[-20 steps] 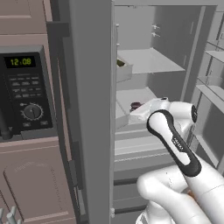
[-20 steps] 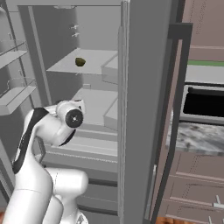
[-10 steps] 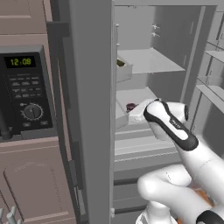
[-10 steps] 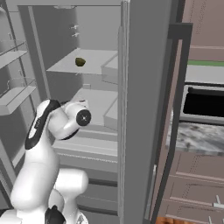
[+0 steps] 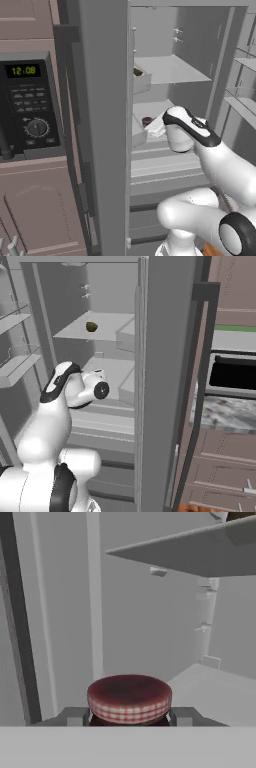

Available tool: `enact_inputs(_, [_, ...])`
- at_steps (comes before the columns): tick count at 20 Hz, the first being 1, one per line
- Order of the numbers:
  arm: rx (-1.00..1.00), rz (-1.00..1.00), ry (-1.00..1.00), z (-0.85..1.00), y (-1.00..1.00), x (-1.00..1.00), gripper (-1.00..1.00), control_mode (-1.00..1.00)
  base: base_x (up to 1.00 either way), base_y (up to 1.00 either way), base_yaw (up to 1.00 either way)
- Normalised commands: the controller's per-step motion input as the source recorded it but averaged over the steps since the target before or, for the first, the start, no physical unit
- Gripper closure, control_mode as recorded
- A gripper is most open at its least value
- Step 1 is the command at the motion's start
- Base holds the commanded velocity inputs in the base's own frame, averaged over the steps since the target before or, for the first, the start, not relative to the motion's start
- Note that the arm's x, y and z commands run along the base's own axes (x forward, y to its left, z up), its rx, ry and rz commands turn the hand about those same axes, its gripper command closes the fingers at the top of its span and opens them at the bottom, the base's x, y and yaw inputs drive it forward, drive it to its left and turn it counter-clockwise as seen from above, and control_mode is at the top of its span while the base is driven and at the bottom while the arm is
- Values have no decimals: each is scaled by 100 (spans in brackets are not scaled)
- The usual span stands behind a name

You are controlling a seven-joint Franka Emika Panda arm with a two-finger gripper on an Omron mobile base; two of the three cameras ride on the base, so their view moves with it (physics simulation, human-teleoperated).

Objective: Move the kiwi and jam from the top shelf to the second highest shelf to make space. Then, place the pitcher from the counter on the cleared top shelf.

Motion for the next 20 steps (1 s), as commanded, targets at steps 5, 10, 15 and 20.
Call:
enact_inputs(5, [0, 0, -1, -17, 0, 40, 100, -100, 0, 0, 0])
enact_inputs(10, [0, 0, 0, -12, 0, 42, 100, -100, 0, 0, 0])
enact_inputs(15, [0, 0, 0, -12, 0, 47, 100, -100, 0, 0, 0])
enact_inputs(20, [0, 0, -3, -27, 0, 43, 100, -100, 0, 0, 0])
